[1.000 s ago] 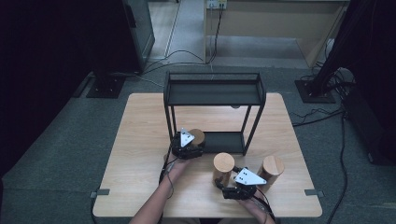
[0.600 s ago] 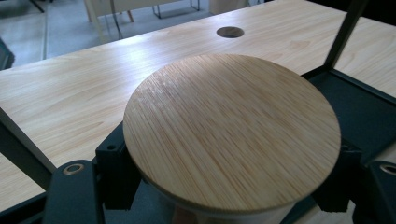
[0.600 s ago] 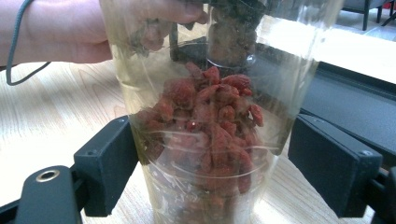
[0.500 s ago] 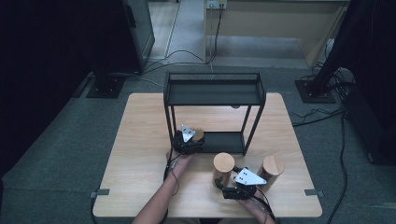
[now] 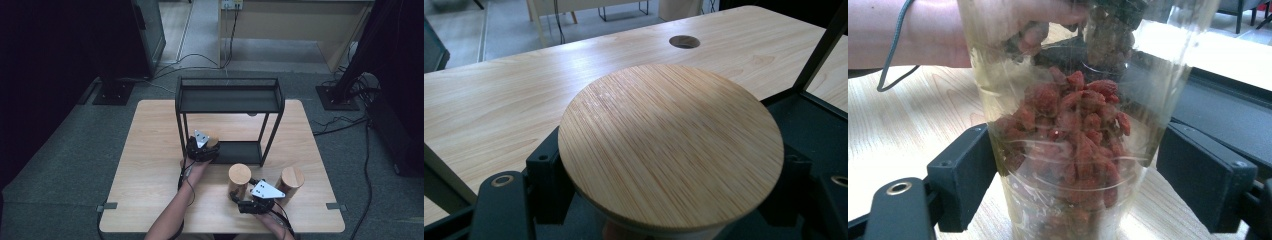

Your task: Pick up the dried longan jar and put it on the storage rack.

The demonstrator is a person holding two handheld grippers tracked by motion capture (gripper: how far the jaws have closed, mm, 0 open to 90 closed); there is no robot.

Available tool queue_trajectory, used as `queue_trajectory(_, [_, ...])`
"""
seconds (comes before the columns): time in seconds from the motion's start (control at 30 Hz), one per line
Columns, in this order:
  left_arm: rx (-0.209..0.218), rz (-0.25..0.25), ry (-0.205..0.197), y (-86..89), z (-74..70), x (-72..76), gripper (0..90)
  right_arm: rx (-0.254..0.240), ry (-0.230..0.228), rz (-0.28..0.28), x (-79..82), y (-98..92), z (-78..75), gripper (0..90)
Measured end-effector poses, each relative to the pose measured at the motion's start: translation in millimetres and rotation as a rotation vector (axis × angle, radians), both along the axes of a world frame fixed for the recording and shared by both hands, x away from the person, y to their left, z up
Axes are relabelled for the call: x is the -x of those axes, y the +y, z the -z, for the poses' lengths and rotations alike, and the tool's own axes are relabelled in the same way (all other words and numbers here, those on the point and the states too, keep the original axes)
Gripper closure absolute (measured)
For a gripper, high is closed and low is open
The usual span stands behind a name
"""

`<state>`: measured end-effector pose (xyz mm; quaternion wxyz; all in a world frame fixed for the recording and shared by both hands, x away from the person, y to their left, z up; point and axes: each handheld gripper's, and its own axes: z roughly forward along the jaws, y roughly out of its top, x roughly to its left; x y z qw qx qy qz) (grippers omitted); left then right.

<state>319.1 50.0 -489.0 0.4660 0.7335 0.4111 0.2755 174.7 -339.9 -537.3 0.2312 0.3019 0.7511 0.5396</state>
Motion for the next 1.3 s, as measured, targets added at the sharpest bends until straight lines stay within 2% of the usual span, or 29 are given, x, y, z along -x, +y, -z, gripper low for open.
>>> queue_trajectory(0.3, [-0.010, 0.002, 0.020, -2.0, -2.4, -2.7, 24.9, 0.001, 0.001, -0.001, -0.2, -0.1, -0.3, 16.7])
queue_trajectory(0.37, [-0.017, 0.003, 0.034, -2.8, -4.9, -3.5, 21.6, 0.001, 0.001, -0.002, -0.3, -0.3, -0.2, 16.7])
queue_trajectory(0.77, [-0.035, -0.016, 0.029, -3.9, -8.0, 8.1, 21.5, 0.000, 0.001, -0.001, -0.1, 0.1, -0.1, 16.7])
queue_trajectory(1.3, [-0.068, -0.002, 0.026, -4.0, -9.1, 22.5, 21.4, 0.001, 0.001, -0.001, -0.1, 0.1, -0.2, 16.7])
